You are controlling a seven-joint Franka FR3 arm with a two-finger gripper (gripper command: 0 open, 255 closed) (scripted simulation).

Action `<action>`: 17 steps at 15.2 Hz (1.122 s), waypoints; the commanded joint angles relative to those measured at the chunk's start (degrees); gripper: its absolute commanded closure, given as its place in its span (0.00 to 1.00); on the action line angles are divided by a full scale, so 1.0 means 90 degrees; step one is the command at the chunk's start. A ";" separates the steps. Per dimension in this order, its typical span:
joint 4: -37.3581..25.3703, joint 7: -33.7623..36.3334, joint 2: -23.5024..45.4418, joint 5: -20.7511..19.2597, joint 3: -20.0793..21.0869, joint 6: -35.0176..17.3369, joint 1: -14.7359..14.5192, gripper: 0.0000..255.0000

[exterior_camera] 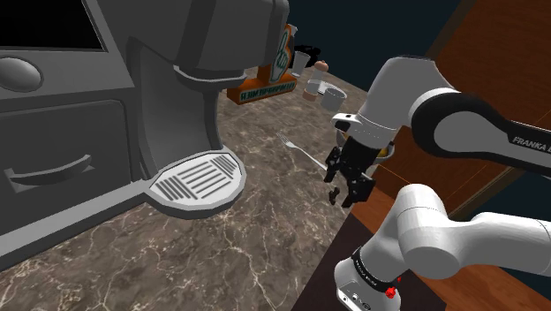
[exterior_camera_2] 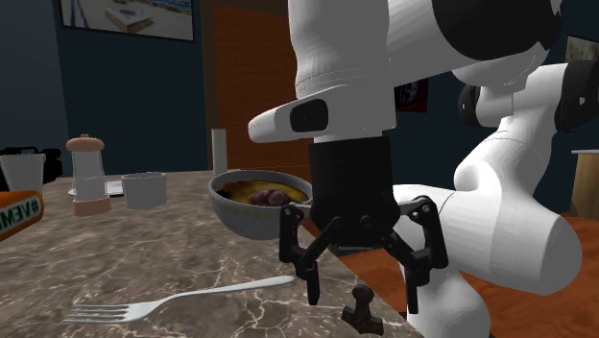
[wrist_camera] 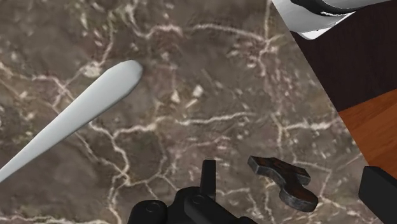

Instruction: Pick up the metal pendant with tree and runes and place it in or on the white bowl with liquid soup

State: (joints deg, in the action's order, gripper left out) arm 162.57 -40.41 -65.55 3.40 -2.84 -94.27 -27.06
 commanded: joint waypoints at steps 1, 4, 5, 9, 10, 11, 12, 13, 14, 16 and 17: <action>0.0072 -0.0008 -0.0018 -0.0003 -0.0003 -0.0055 0.0003 0.00; 0.0071 -0.0008 -0.0017 -0.0003 -0.0003 -0.0056 0.0003 0.00; 0.0071 -0.0008 -0.0017 -0.0003 -0.0003 -0.0056 0.0003 0.00; 0.0071 -0.0008 -0.0017 -0.0003 -0.0003 -0.0056 0.0003 1.00; 0.0071 -0.0008 -0.0017 -0.0003 -0.0003 -0.0056 0.0002 1.00; 0.0071 -0.0008 -0.0017 -0.0003 -0.0003 -0.0056 0.0003 1.00; 0.0071 -0.0008 -0.0017 -0.0003 -0.0003 -0.0056 0.0003 1.00; 0.0071 -0.0008 -0.0017 -0.0003 -0.0003 -0.0056 0.0003 1.00; 0.0071 -0.0008 -0.0017 -0.0003 -0.0003 -0.0056 0.0003 1.00; 0.0071 -0.0008 -0.0017 -0.0003 -0.0003 -0.0056 0.0003 1.00; 0.0071 -0.0008 -0.0017 -0.0003 -0.0003 -0.0056 0.0003 1.00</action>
State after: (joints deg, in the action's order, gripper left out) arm 163.22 -40.48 -65.71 3.38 -2.87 -94.78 -27.03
